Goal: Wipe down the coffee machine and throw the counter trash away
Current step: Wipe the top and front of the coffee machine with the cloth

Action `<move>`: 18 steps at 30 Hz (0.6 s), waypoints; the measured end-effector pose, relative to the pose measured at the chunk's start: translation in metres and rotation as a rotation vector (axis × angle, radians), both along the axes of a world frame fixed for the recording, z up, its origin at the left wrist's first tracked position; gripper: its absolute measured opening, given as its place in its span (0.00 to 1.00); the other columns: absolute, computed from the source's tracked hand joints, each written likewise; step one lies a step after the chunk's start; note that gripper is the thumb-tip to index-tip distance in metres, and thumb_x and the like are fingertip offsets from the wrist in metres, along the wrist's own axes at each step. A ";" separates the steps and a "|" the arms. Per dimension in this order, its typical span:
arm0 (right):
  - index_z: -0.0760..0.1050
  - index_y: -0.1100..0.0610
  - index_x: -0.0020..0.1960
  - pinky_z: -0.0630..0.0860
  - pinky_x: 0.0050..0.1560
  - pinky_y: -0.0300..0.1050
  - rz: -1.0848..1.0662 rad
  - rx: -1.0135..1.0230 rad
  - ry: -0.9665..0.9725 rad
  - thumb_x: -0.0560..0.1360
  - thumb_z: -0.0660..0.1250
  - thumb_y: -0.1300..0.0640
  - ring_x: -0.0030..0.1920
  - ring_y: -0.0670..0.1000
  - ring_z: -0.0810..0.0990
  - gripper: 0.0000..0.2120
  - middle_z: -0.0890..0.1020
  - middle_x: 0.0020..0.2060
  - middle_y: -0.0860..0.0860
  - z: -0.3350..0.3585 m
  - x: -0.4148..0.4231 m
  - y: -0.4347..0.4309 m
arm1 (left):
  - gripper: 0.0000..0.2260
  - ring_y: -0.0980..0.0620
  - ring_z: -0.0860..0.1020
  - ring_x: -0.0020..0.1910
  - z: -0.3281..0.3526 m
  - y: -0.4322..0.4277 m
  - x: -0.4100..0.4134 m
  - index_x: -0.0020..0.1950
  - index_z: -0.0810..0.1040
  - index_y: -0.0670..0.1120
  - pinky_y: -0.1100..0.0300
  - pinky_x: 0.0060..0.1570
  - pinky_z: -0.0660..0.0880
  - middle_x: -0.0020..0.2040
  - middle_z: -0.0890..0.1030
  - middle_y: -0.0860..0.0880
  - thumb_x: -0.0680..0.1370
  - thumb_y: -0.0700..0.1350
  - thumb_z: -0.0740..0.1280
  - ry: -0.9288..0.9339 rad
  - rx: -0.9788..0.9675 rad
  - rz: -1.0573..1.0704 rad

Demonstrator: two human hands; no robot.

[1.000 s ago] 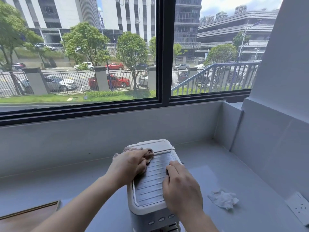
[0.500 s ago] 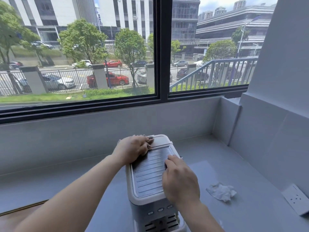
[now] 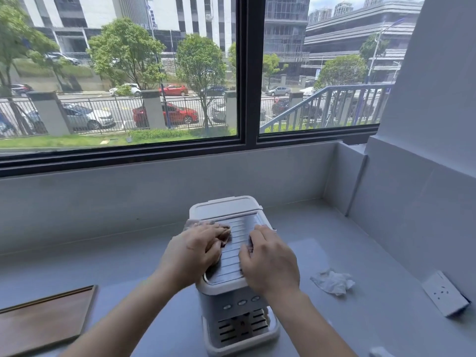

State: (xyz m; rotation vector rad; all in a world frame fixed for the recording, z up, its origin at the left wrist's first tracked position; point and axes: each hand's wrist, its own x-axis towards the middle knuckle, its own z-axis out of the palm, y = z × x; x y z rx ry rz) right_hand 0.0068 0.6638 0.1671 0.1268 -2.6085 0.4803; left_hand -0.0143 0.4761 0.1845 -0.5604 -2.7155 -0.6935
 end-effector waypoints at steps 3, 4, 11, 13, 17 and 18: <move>0.76 0.55 0.45 0.77 0.48 0.45 0.006 0.057 0.036 0.73 0.55 0.46 0.51 0.53 0.79 0.16 0.81 0.49 0.50 -0.001 -0.001 0.001 | 0.17 0.64 0.71 0.67 -0.009 0.002 0.029 0.61 0.79 0.59 0.61 0.65 0.71 0.63 0.78 0.65 0.75 0.52 0.60 0.048 0.040 -0.009; 0.76 0.55 0.46 0.76 0.49 0.45 0.009 0.074 0.037 0.73 0.55 0.46 0.51 0.53 0.78 0.15 0.80 0.49 0.50 0.000 -0.001 0.001 | 0.16 0.65 0.72 0.66 -0.009 0.003 0.030 0.60 0.79 0.59 0.63 0.64 0.71 0.62 0.79 0.65 0.75 0.52 0.61 0.058 0.059 -0.005; 0.75 0.56 0.50 0.73 0.56 0.48 0.062 0.203 -0.006 0.77 0.53 0.48 0.55 0.55 0.76 0.16 0.79 0.53 0.53 0.004 -0.001 0.001 | 0.13 0.56 0.76 0.63 -0.002 0.009 0.012 0.57 0.83 0.55 0.61 0.57 0.73 0.58 0.82 0.59 0.74 0.44 0.67 0.069 0.101 0.075; 0.75 0.56 0.50 0.72 0.55 0.49 0.064 0.240 -0.030 0.77 0.53 0.49 0.55 0.56 0.75 0.16 0.78 0.53 0.53 0.007 -0.002 0.001 | 0.13 0.58 0.76 0.63 -0.009 0.006 0.029 0.56 0.83 0.55 0.63 0.59 0.72 0.58 0.82 0.60 0.73 0.46 0.66 0.096 0.141 0.038; 0.74 0.56 0.49 0.72 0.51 0.47 0.068 0.176 -0.065 0.78 0.56 0.52 0.54 0.54 0.74 0.11 0.77 0.52 0.51 0.006 -0.004 0.003 | 0.13 0.57 0.77 0.62 -0.025 0.008 0.063 0.55 0.83 0.53 0.55 0.65 0.73 0.56 0.83 0.58 0.74 0.48 0.64 0.186 0.172 -0.027; 0.74 0.55 0.49 0.71 0.50 0.46 0.064 0.160 -0.068 0.78 0.56 0.52 0.54 0.53 0.73 0.10 0.77 0.52 0.50 0.006 -0.003 0.002 | 0.12 0.55 0.78 0.61 -0.027 0.010 0.069 0.55 0.83 0.52 0.53 0.65 0.74 0.56 0.84 0.57 0.74 0.47 0.65 0.214 0.169 -0.036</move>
